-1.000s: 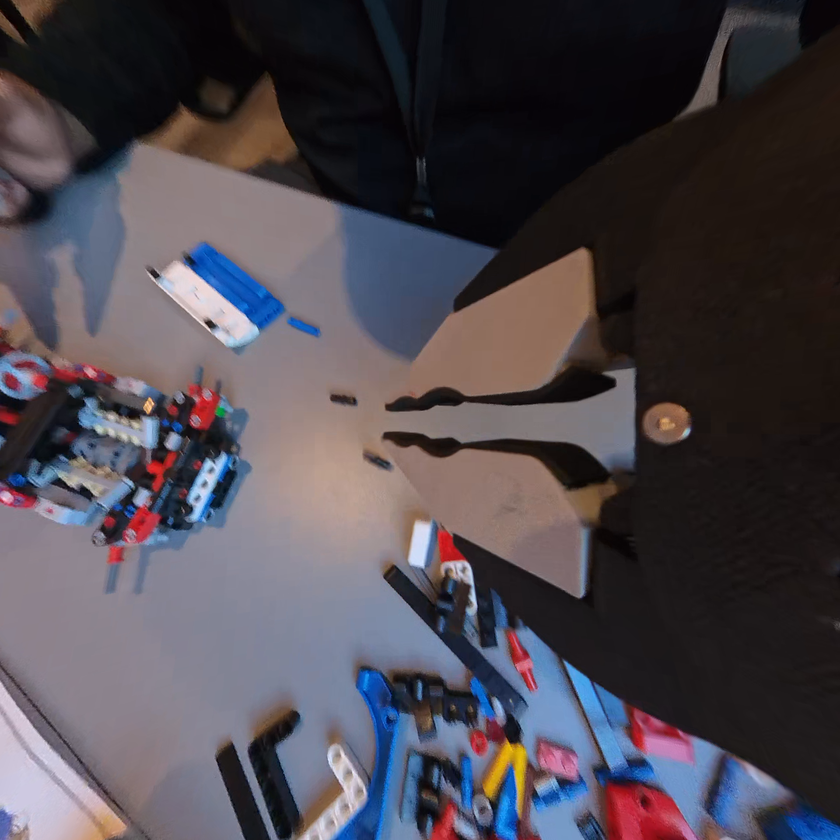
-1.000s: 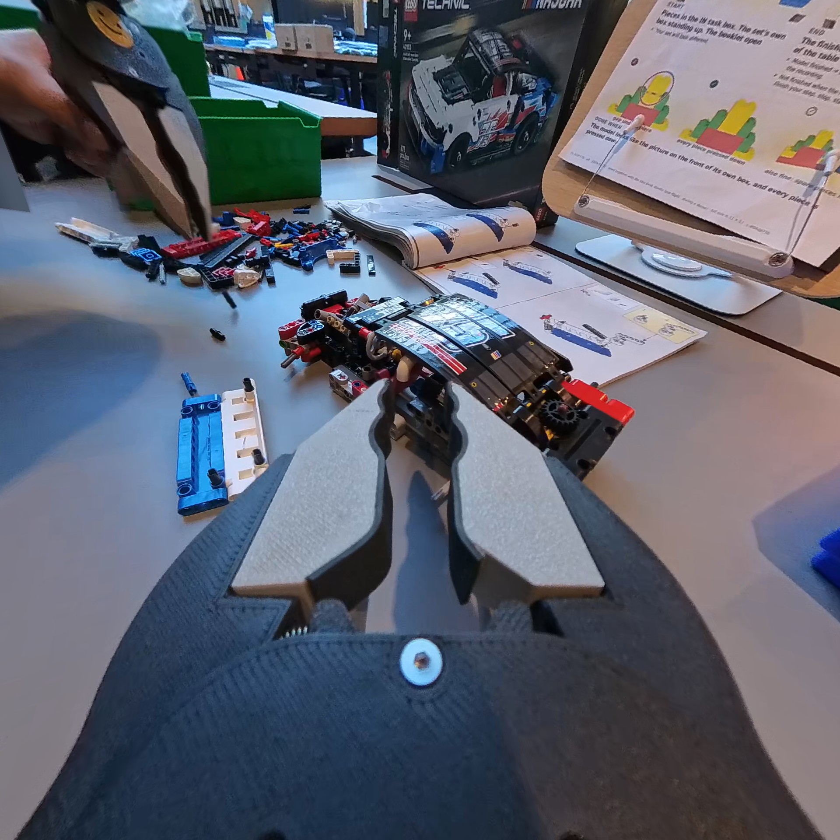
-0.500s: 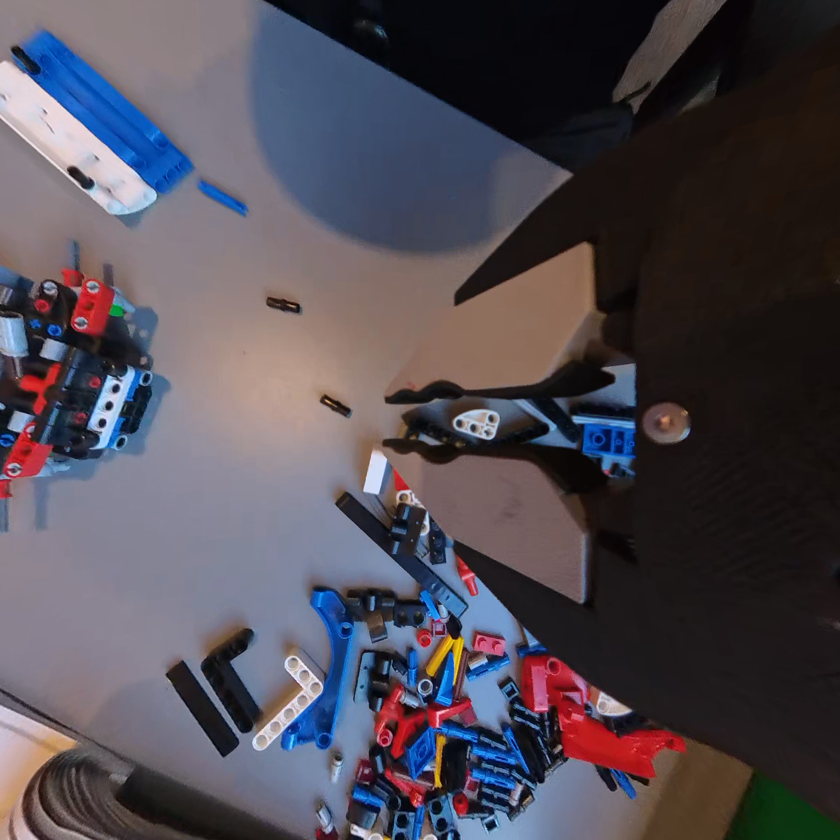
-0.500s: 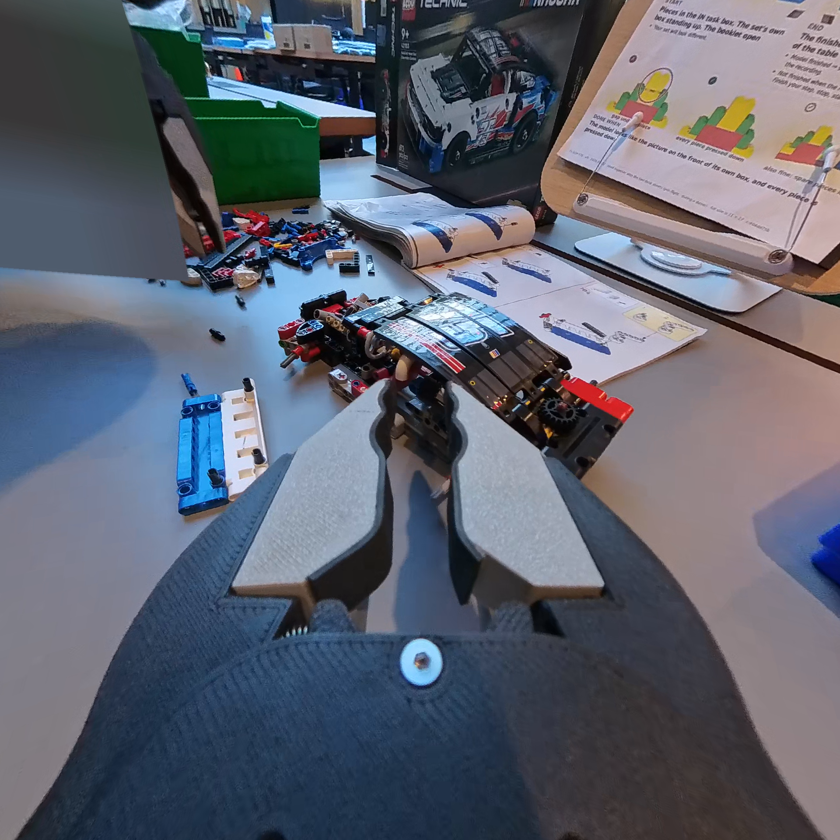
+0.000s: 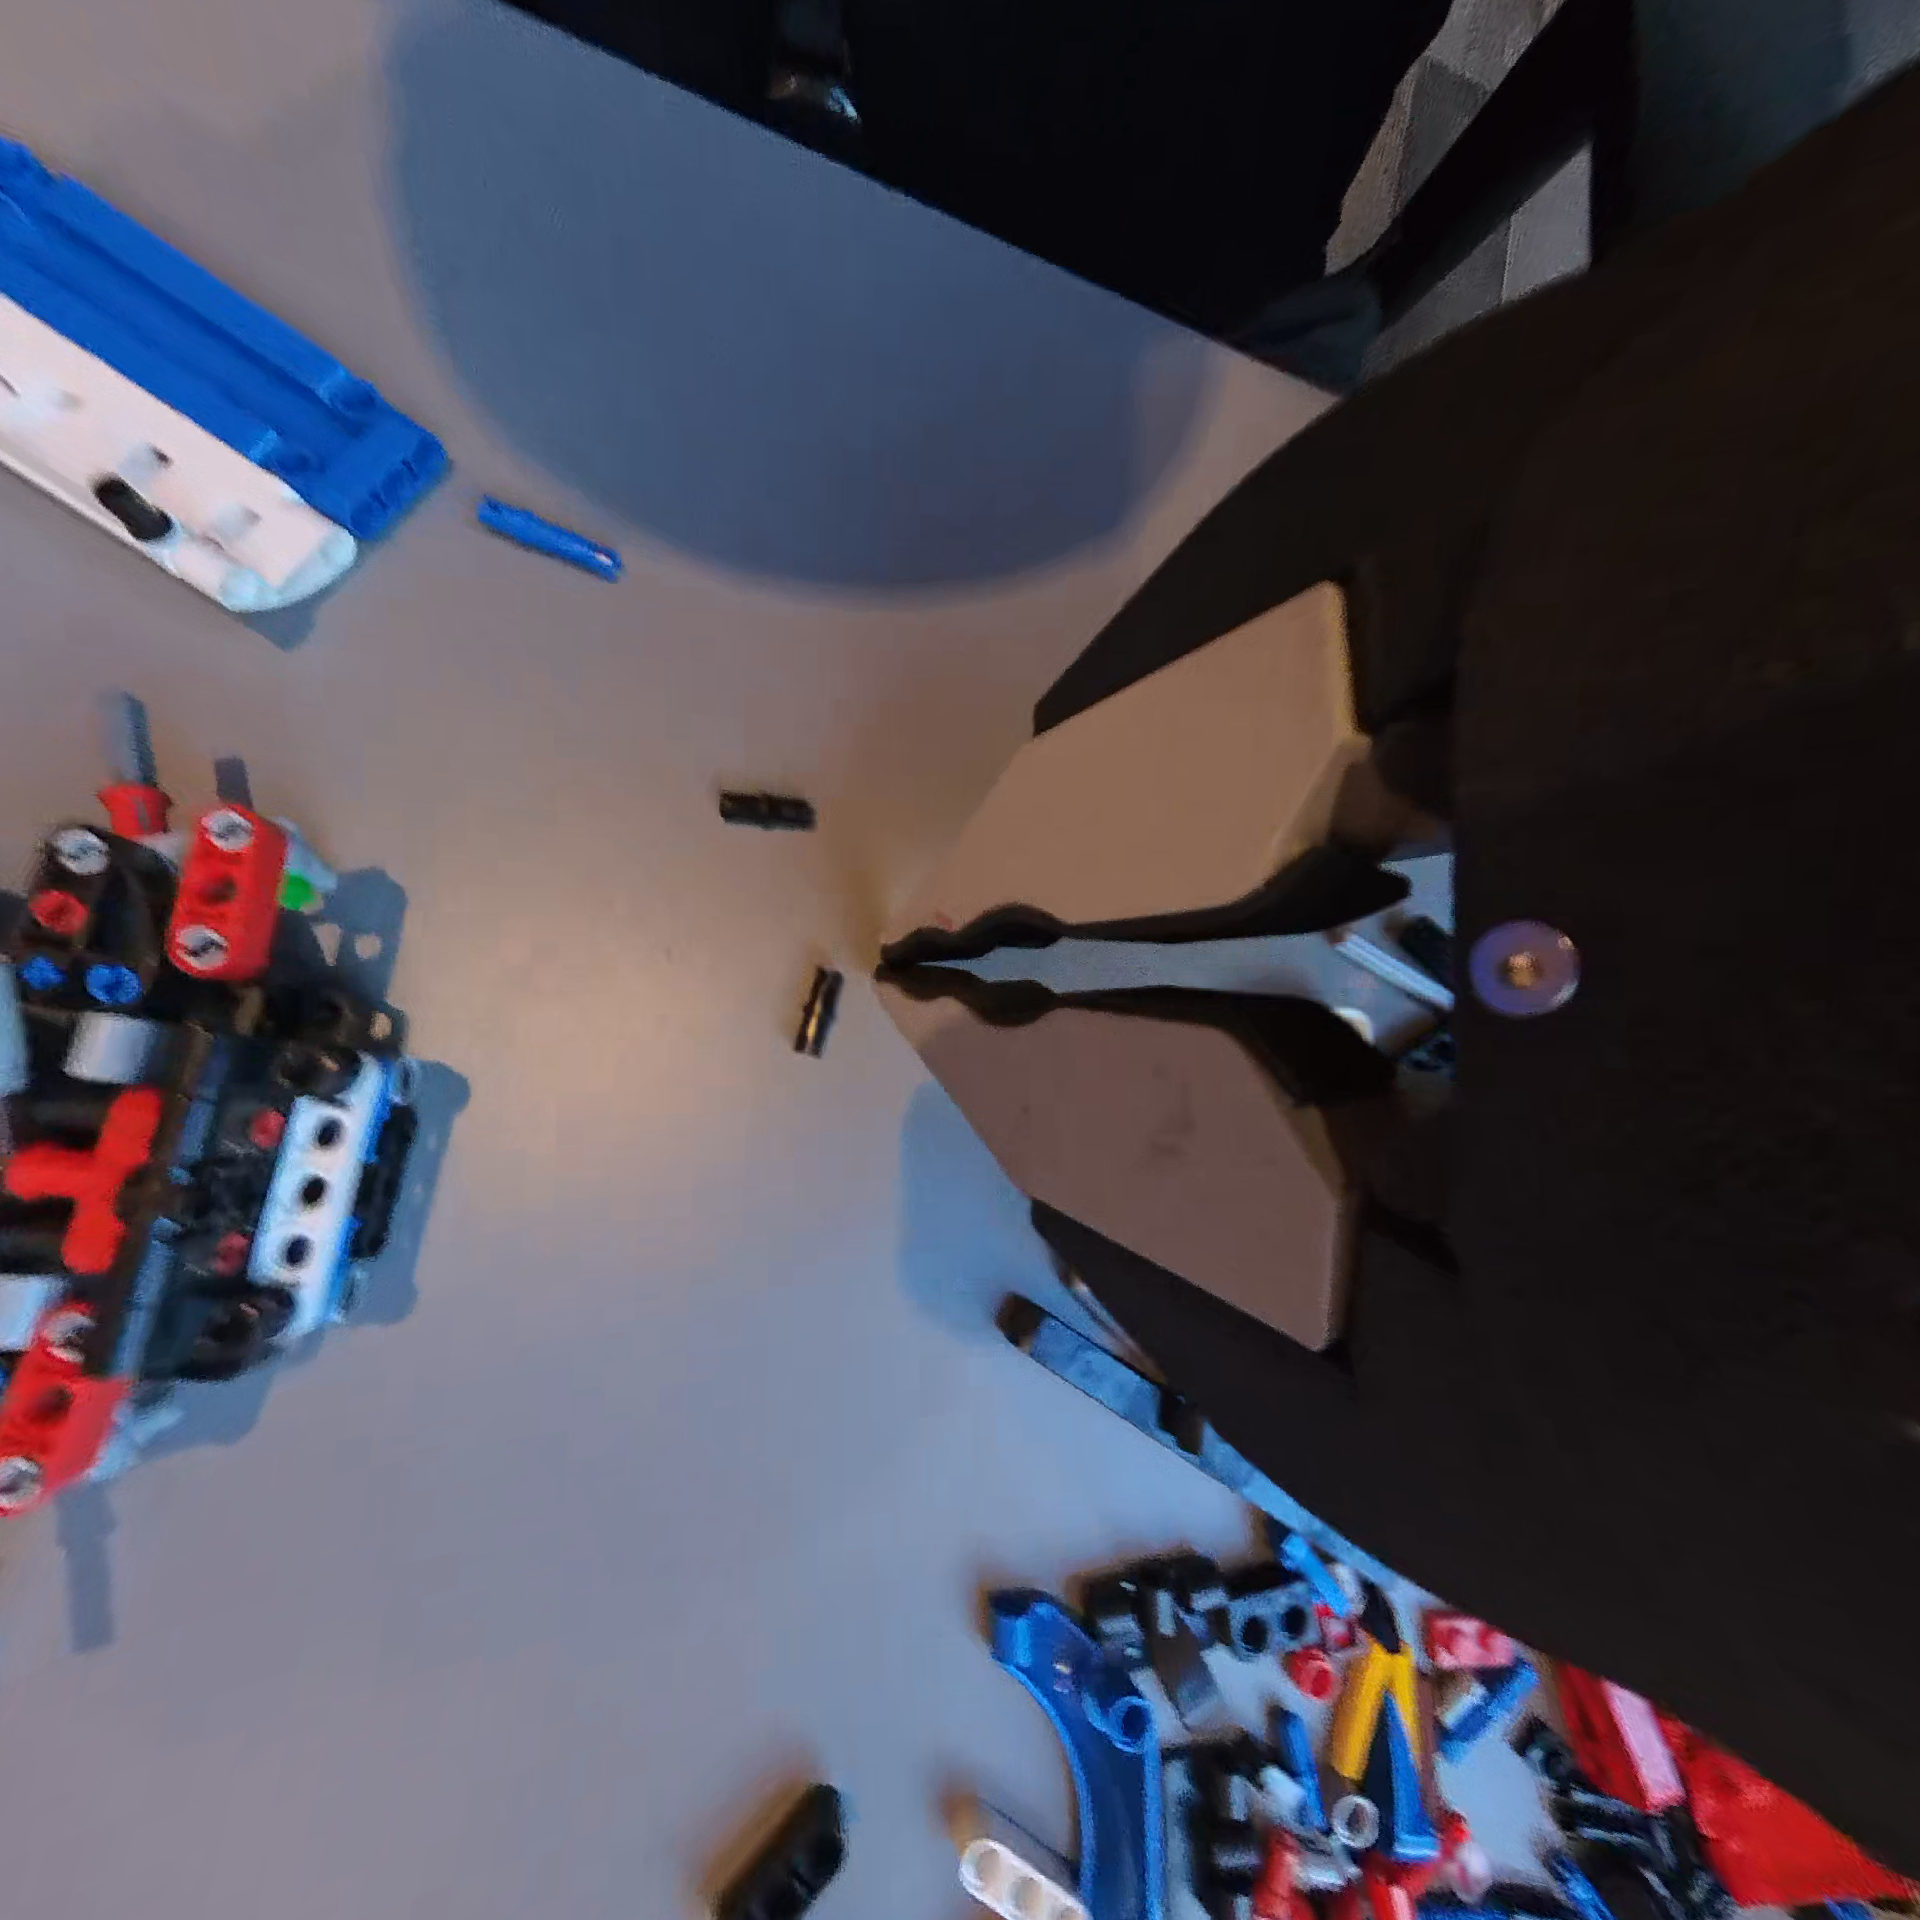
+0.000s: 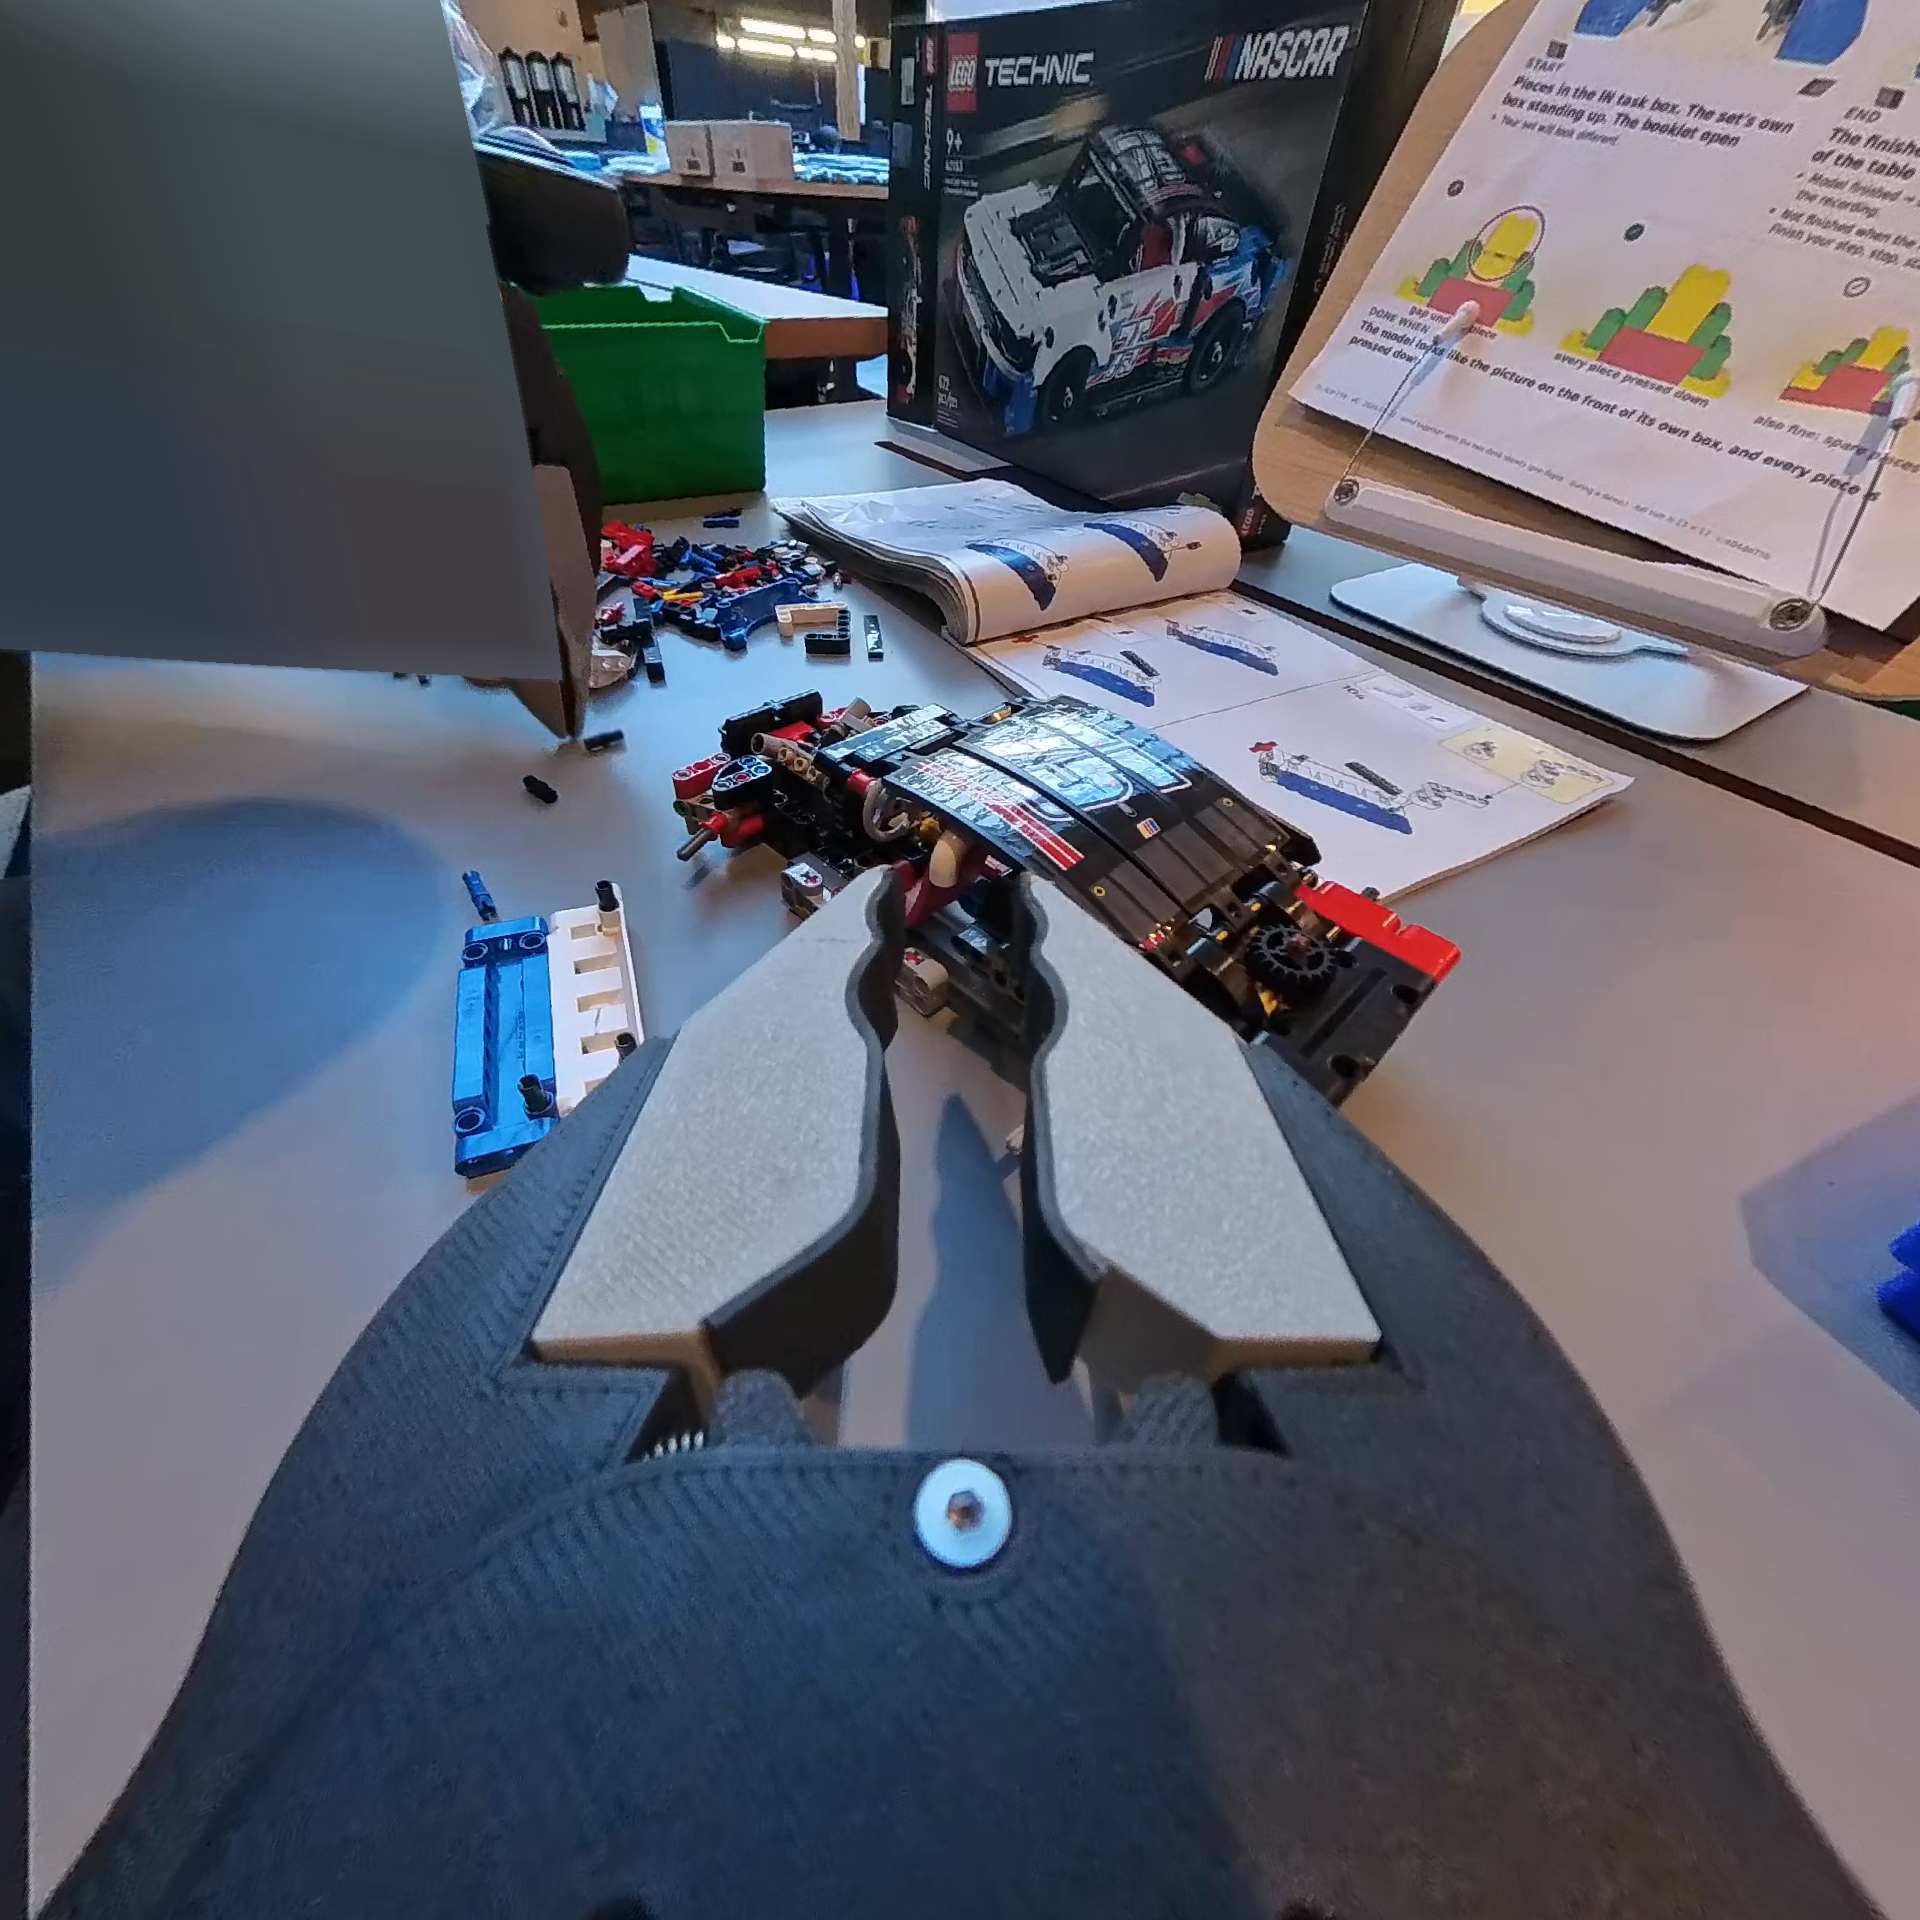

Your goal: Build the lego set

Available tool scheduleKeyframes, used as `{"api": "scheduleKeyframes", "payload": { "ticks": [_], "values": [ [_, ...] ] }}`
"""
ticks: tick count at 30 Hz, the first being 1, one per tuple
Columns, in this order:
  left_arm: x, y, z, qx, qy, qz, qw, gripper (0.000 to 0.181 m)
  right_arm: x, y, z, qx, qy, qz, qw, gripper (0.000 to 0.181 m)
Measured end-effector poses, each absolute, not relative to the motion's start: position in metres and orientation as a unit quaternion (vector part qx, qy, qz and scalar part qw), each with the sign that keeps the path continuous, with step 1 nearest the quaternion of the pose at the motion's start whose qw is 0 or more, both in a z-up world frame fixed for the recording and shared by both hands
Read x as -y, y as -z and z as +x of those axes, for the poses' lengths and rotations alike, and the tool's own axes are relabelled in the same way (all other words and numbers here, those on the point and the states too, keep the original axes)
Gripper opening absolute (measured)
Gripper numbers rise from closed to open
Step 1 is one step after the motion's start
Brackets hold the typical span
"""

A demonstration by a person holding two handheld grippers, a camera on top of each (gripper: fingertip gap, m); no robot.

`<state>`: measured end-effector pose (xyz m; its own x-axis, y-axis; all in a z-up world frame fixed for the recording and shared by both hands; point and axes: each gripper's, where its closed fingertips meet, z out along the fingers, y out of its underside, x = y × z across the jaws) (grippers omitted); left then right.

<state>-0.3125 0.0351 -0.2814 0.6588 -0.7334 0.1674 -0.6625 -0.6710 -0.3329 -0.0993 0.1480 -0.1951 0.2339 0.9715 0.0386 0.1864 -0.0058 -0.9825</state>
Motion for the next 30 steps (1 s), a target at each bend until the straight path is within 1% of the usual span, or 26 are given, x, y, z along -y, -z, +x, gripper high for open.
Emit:
{"api": "scheduleKeyframes", "payload": {
  "ticks": [4, 8, 11, 14, 15, 18, 23, 27, 30],
  "values": [
    [-0.039, 0.281, -0.291, -0.402, 0.154, -0.892, 0.137, 0.0, -0.148, 0.196, -0.099, 0.485, -0.381, -0.597, 0.512, 0.017],
    [-0.036, 0.273, -0.306, -0.383, 0.14, -0.901, 0.149, 0.0, -0.149, 0.196, -0.098, 0.483, -0.383, -0.599, 0.512, 0.017],
    [-0.037, 0.25, -0.345, -0.34, 0.096, -0.919, 0.175, 0.0, -0.149, 0.195, -0.097, 0.482, -0.385, -0.598, 0.512, 0.017],
    [-0.044, 0.225, -0.408, -0.264, 0.01, -0.943, 0.203, 0.0, -0.149, 0.195, -0.098, 0.482, -0.386, -0.598, 0.511, 0.018],
    [-0.046, 0.22, -0.428, -0.235, -0.011, -0.95, 0.206, 0.009, -0.149, 0.196, -0.099, 0.483, -0.385, -0.599, 0.51, 0.018],
    [-0.052, 0.214, -0.463, -0.18, -0.02, -0.959, 0.218, 0.012, -0.151, 0.198, -0.1, 0.484, -0.38, -0.602, 0.509, 0.018],
    [-0.066, 0.225, -0.484, -0.167, -0.008, -0.962, 0.218, 0.01, -0.16, 0.2, -0.1, 0.476, -0.364, -0.613, 0.515, 0.017],
    [-0.073, 0.237, -0.481, -0.181, 0.015, -0.959, 0.216, 0.006, -0.165, 0.202, -0.099, 0.47, -0.355, -0.621, 0.518, 0.017],
    [-0.076, 0.245, -0.494, -0.176, -0.007, -0.962, 0.208, 0.005, -0.167, 0.202, -0.099, 0.467, -0.347, -0.624, 0.522, 0.017]
  ]
}}
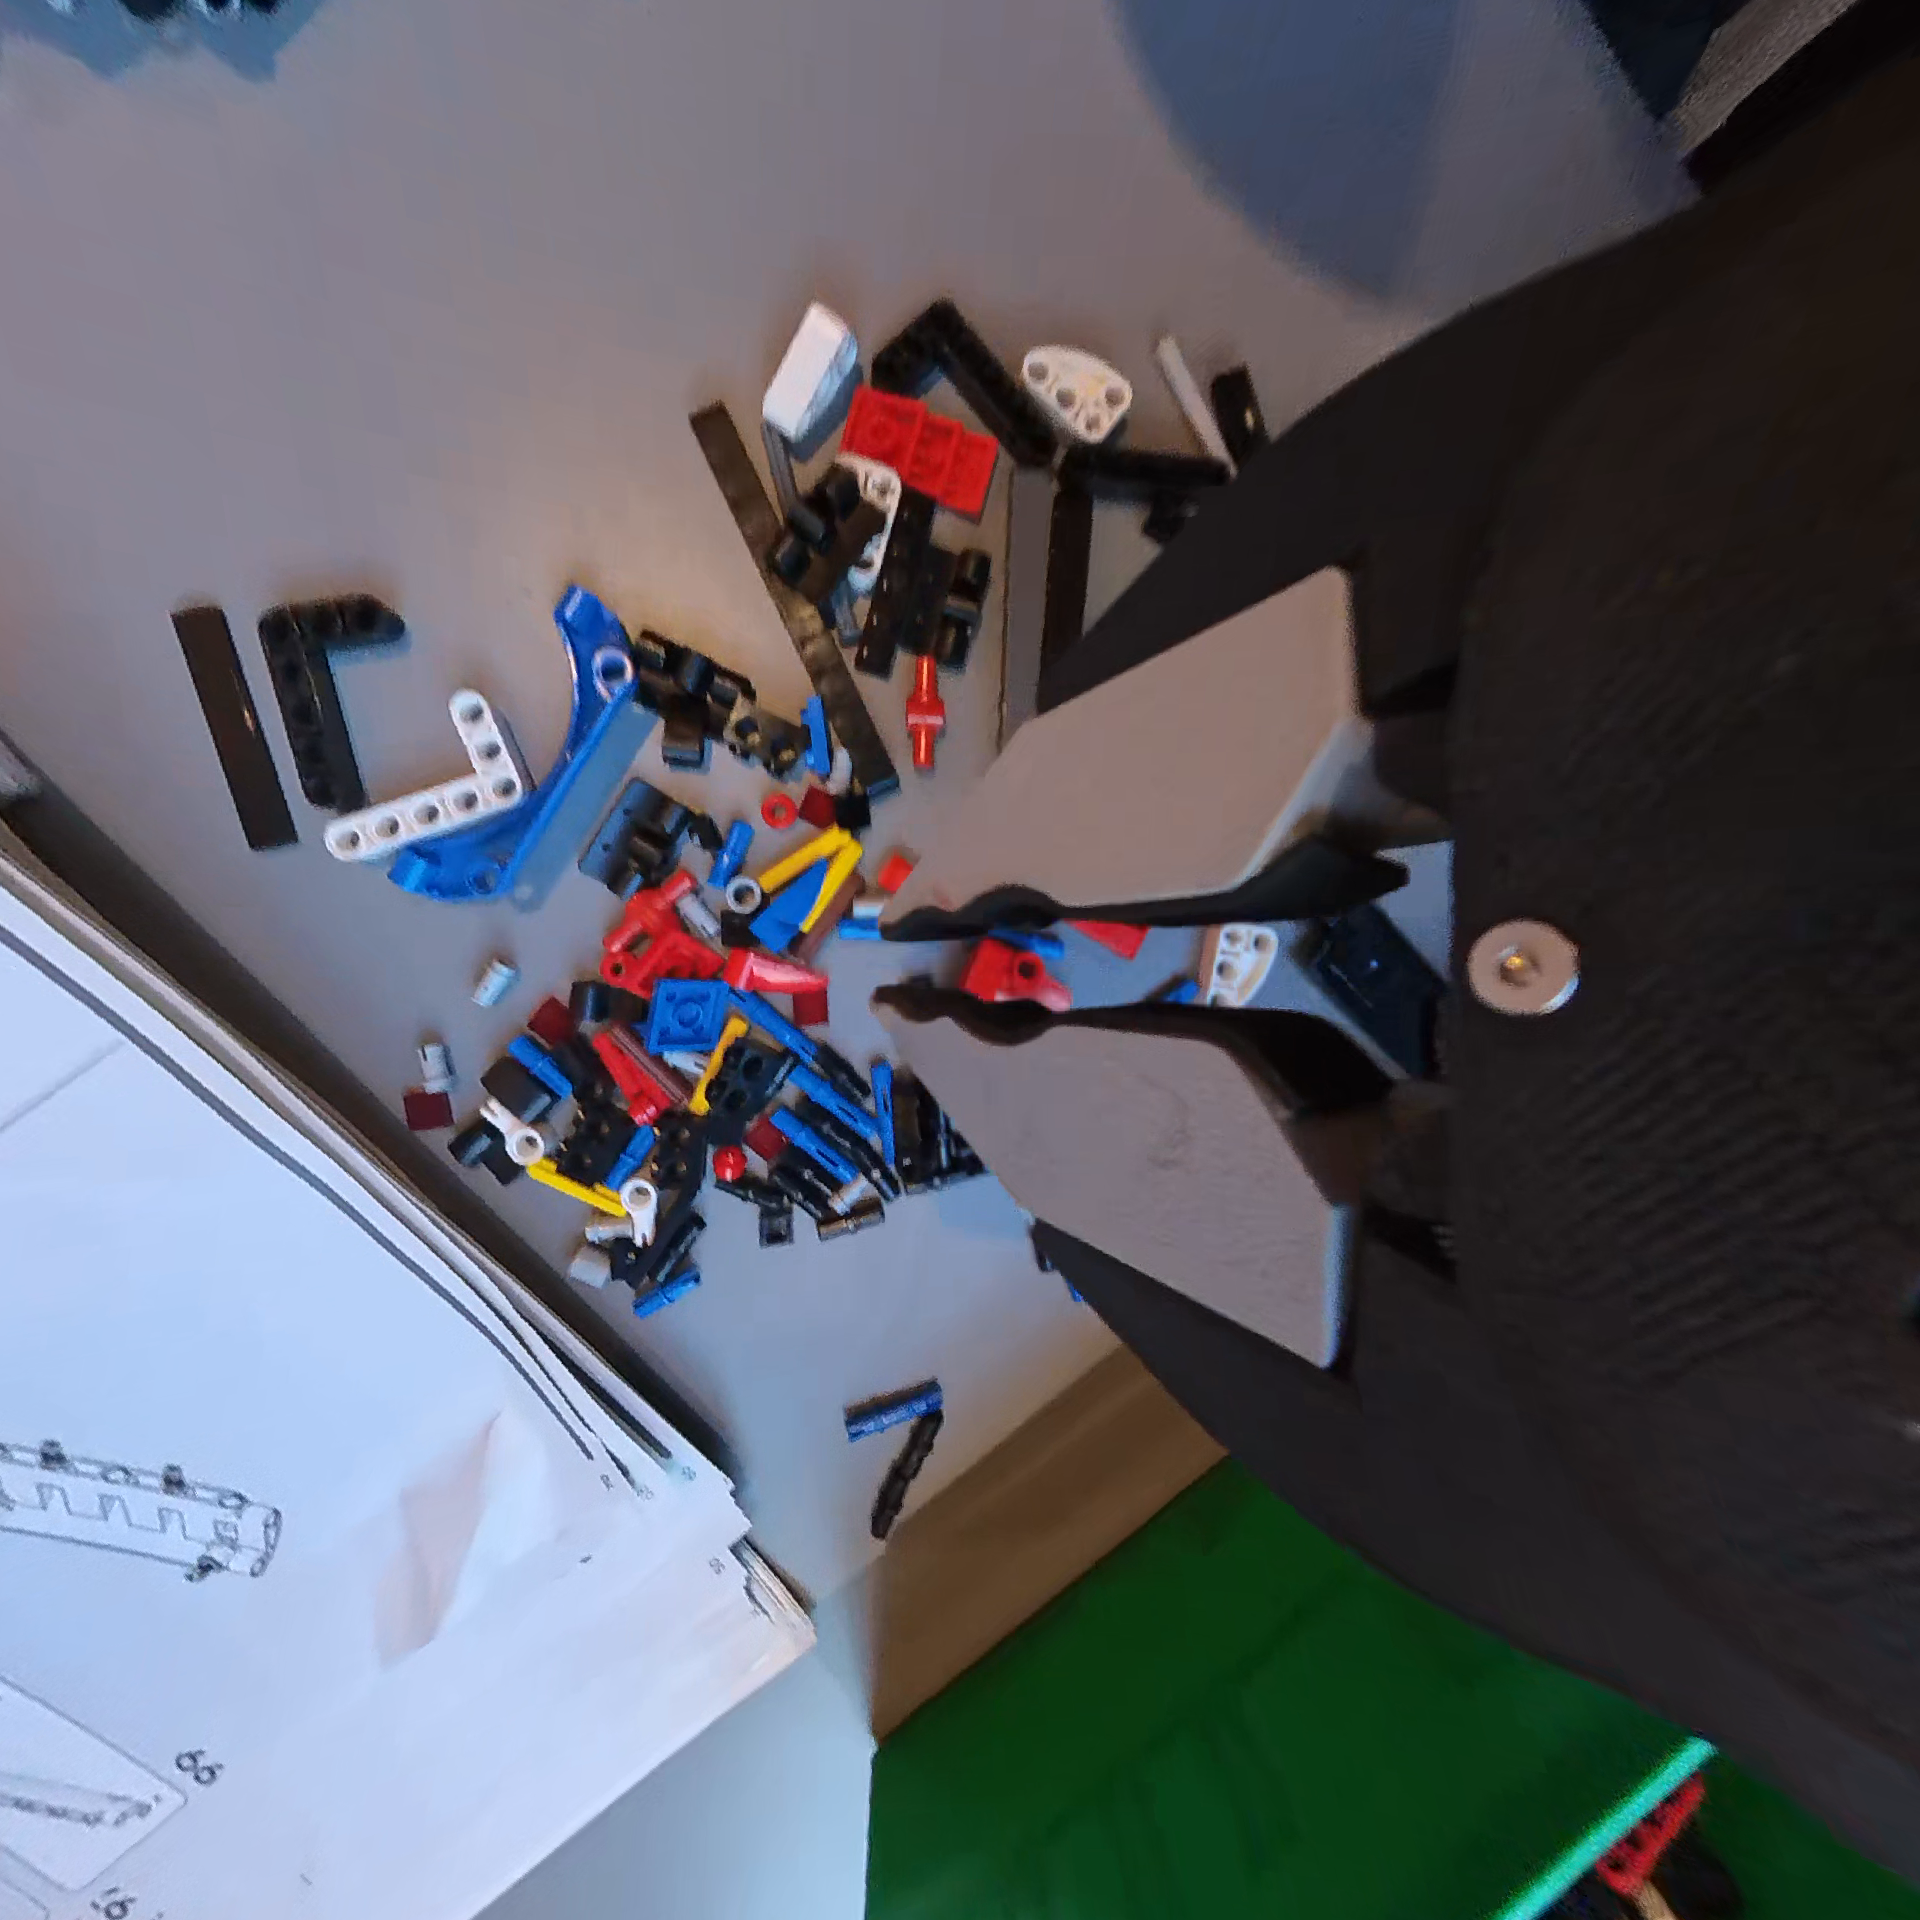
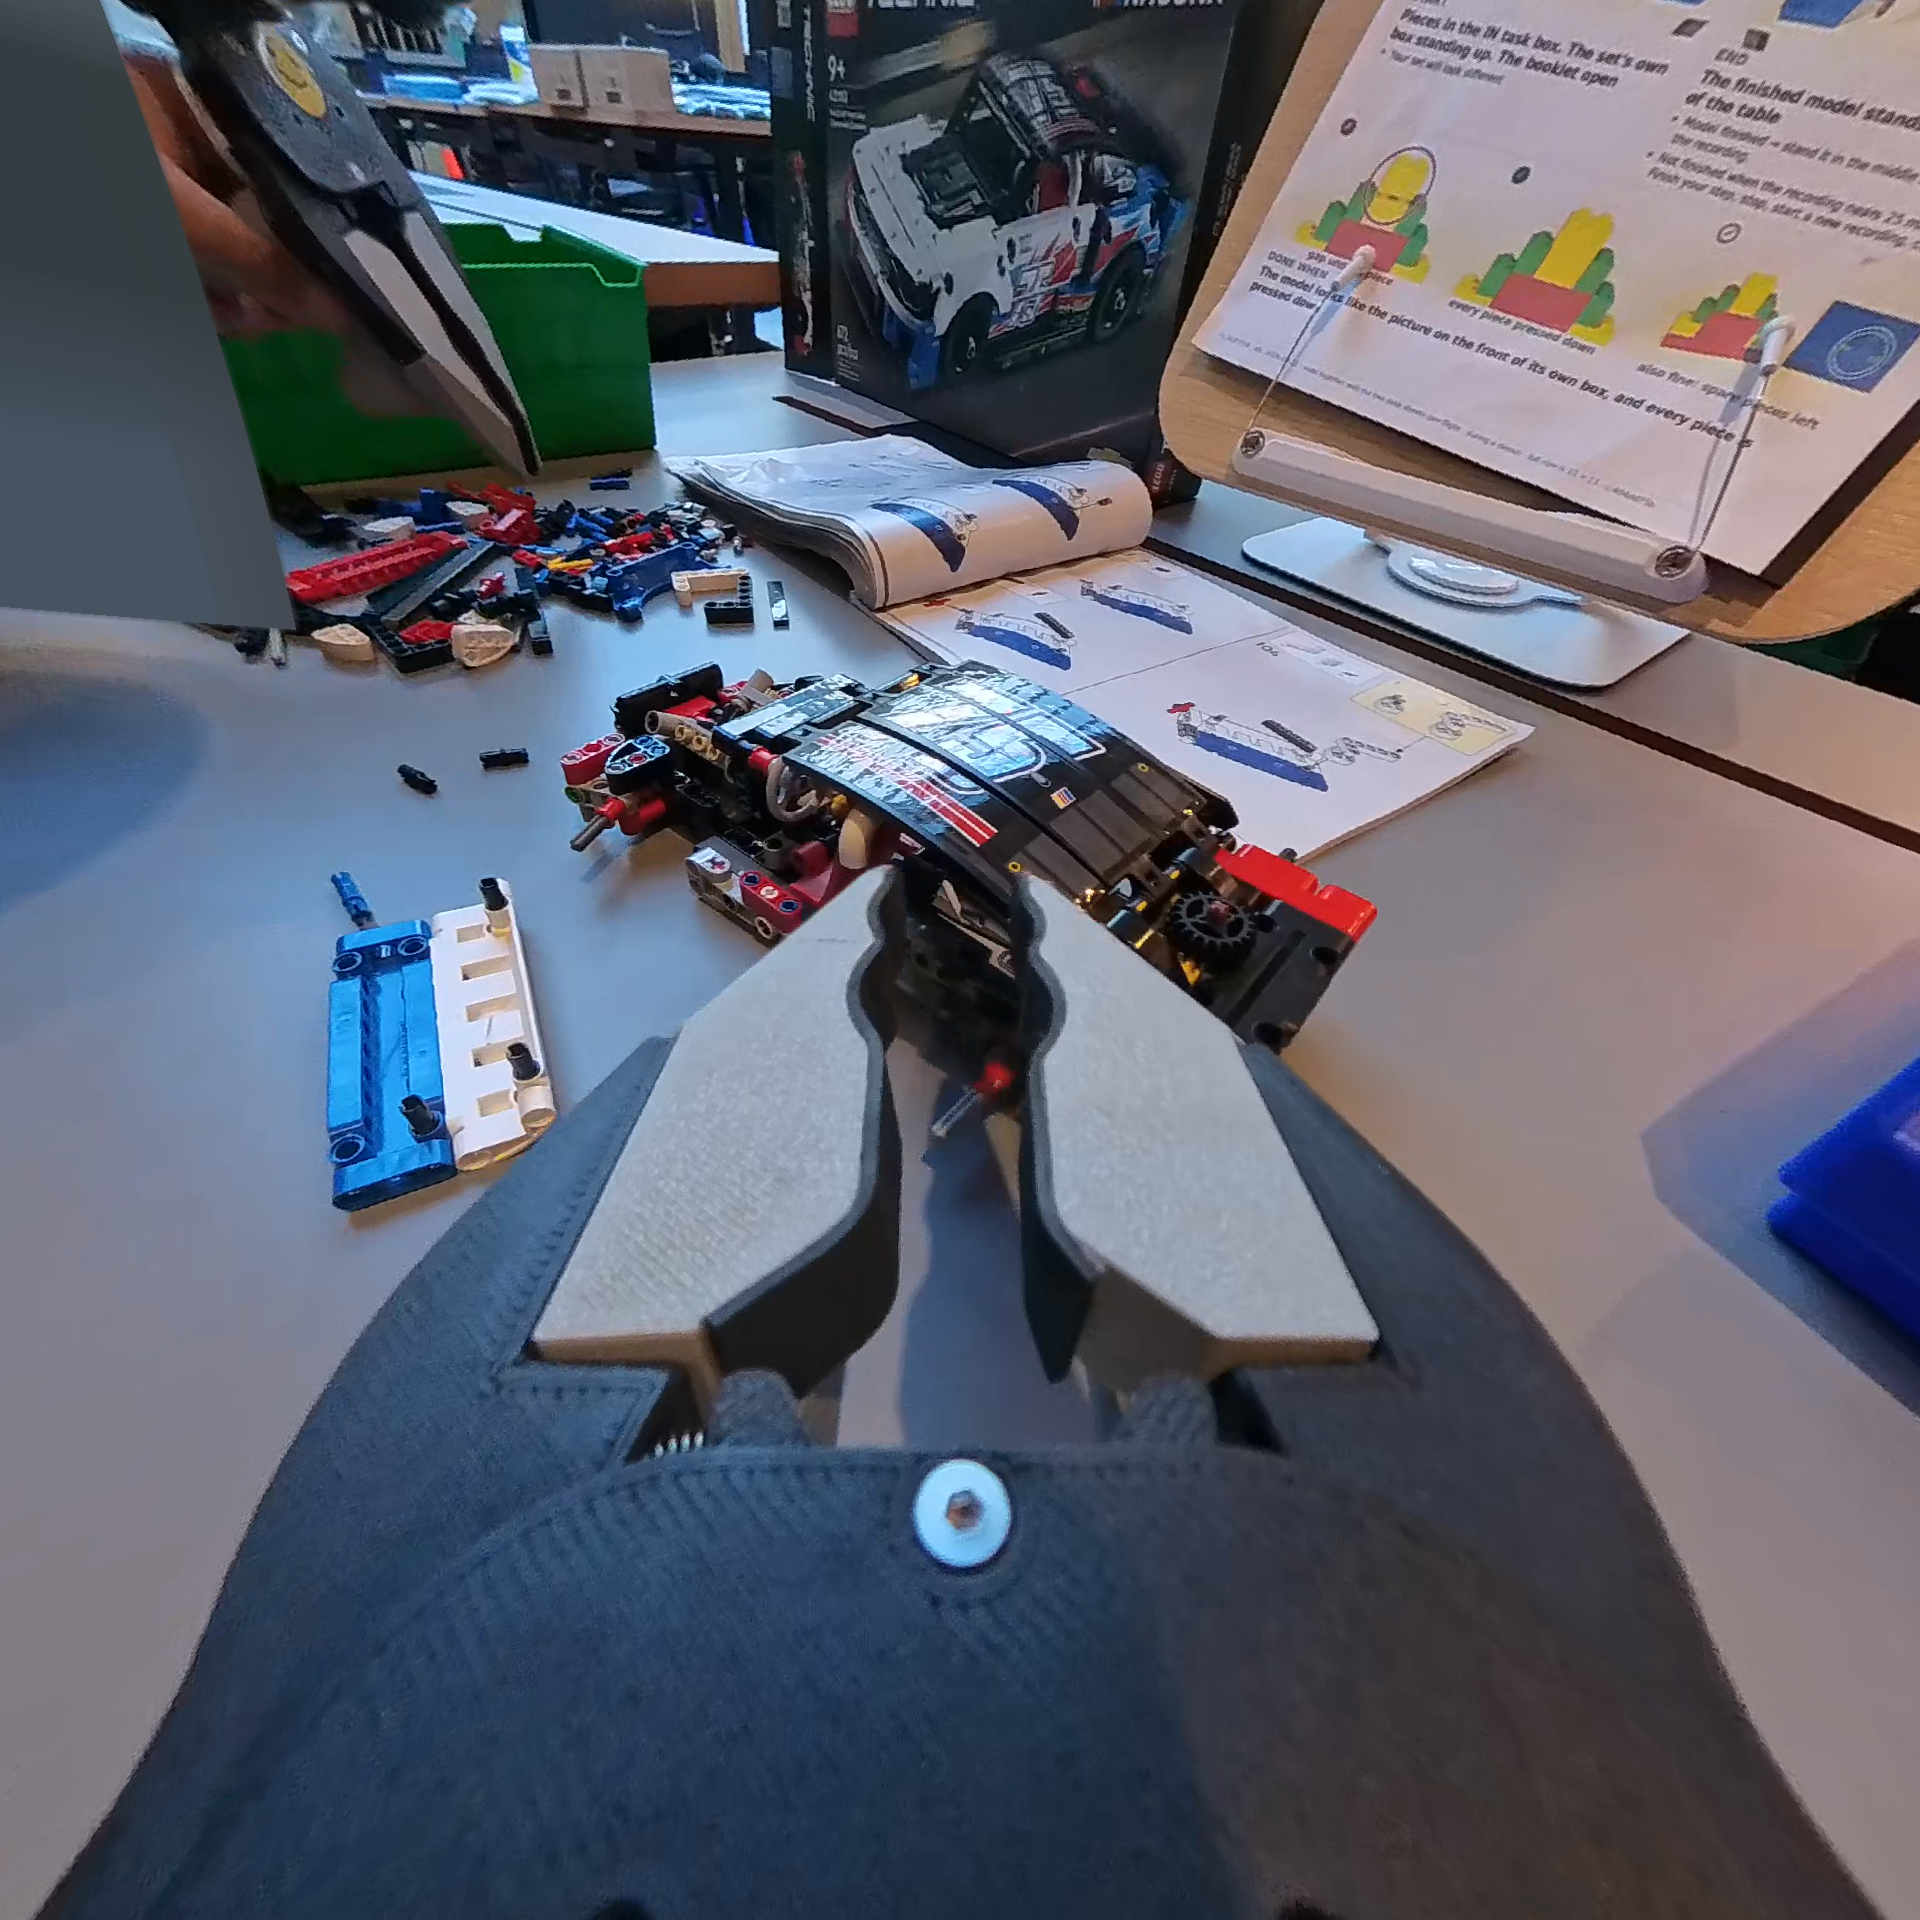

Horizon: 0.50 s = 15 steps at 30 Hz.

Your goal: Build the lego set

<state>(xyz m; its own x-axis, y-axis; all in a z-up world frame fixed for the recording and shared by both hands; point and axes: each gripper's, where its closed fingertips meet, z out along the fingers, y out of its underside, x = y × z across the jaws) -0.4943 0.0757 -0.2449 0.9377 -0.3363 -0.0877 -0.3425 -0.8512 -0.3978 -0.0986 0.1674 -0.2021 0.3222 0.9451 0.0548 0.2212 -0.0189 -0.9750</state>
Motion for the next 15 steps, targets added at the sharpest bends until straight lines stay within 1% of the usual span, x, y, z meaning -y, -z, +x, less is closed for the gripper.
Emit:
{"api": "scheduleKeyframes", "payload": {
  "ticks": [4, 8, 11, 15],
  "values": [
    [-0.079, 0.247, -0.511, -0.155, -0.023, -0.967, 0.201, 0.003, -0.168, 0.204, -0.099, 0.469, -0.341, -0.627, 0.52, 0.017],
    [-0.077, 0.254, -0.521, -0.19, -0.045, -0.969, 0.152, 0.0, -0.169, 0.204, -0.1, 0.469, -0.341, -0.629, 0.518, 0.017],
    [-0.077, 0.259, -0.523, -0.191, -0.037, -0.974, 0.117, 0.002, -0.168, 0.204, -0.099, 0.469, -0.344, -0.626, 0.519, 0.017],
    [-0.075, 0.268, -0.524, -0.244, -0.043, -0.966, 0.072, 0.0, -0.167, 0.202, -0.099, 0.468, -0.351, -0.623, 0.519, 0.017]
  ]
}}
